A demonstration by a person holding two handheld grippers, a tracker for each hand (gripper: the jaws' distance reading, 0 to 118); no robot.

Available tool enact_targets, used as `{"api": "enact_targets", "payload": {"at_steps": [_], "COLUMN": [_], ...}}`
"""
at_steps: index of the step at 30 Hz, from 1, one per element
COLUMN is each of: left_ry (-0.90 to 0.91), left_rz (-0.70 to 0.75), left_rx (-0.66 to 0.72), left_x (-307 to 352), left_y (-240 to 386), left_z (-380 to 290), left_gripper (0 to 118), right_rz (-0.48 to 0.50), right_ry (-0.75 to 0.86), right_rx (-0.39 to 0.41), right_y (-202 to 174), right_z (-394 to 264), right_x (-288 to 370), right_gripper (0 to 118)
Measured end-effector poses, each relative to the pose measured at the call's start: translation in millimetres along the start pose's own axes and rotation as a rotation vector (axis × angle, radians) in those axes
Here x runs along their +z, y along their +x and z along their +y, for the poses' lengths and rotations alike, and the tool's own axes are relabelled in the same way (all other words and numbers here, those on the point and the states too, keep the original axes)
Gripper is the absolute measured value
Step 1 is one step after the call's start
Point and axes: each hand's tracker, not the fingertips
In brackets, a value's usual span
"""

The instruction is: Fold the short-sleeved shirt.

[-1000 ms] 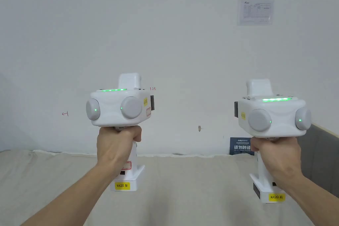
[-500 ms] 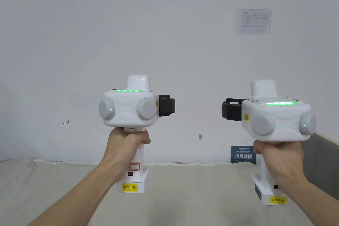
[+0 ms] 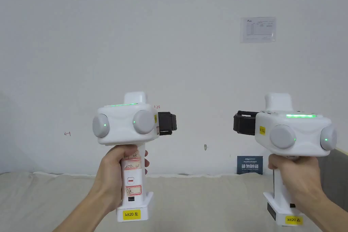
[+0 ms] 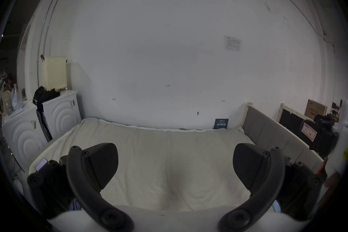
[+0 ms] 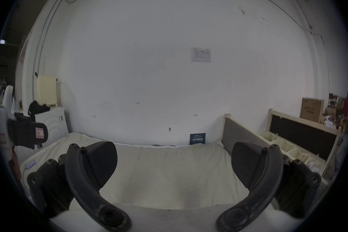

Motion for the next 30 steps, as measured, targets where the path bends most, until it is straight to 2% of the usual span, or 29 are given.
{"api": "enact_targets", "payload": {"at_steps": [3, 6, 8, 11, 13, 16, 17, 18, 20, 26, 30], "left_ry": [-0.010, -0.001, 0.019, 0.065, -0.007, -0.088, -0.038, 0.013, 0.016, 0.034, 0.070], "left_rz": [0.015, 0.021, 0.032, 0.160, 0.253, 0.329, 0.224, 0.165, 0.237, 0.139, 0.151], "left_rx": [0.004, -0.095, -0.111, -0.099, -0.103, -0.187, -0.224, -0.192, -0.208, -0.218, -0.207], "left_x": [3.7, 0.9, 0.8, 2.8, 0.9, -6.0, -3.3, -1.6, 2.8, 15.0, 19.6], "left_y": [2.4, 6.3, 8.6, 12.7, 17.9, 27.8, 23.6, 19.6, 23.0, 15.1, 15.2], "left_z": [1.9, -2.9, -6.8, -10.4, -10.9, -16.3, -22.5, -25.9, -30.0, -35.1, -35.4], "left_gripper": [118, 118, 118, 118, 118, 118, 118, 118, 118, 118, 118], "right_rz": [0.010, 0.006, 0.017, 0.022, 0.019, 0.017, 0.011, 0.010, 0.001, -0.003, -0.012], "right_ry": [-0.005, -0.014, -0.022, -0.026, -0.031, -0.024, -0.023, -0.025, 0.008, 0.021, 0.024], "right_rx": [0.003, 0.012, 0.016, 0.029, 0.029, 0.003, -0.004, -0.007, -0.006, 0.015, 0.058], "right_y": [-2.1, -6.0, -6.3, -8.5, -9.5, -11.2, -12.3, -12.2, -11.3, -10.4, -13.3], "right_z": [-1.4, -4.2, -5.6, -6.1, -6.1, -7.6, -9.1, -11.0, -18.9, -29.5, -30.5], "right_x": [1.0, 3.1, 2.6, 3.2, 2.5, 2.9, 5.2, 8.9, 17.0, 23.0, 23.4], "right_gripper": [118, 118, 118, 118, 118, 118, 118, 118, 118, 118, 118]}}
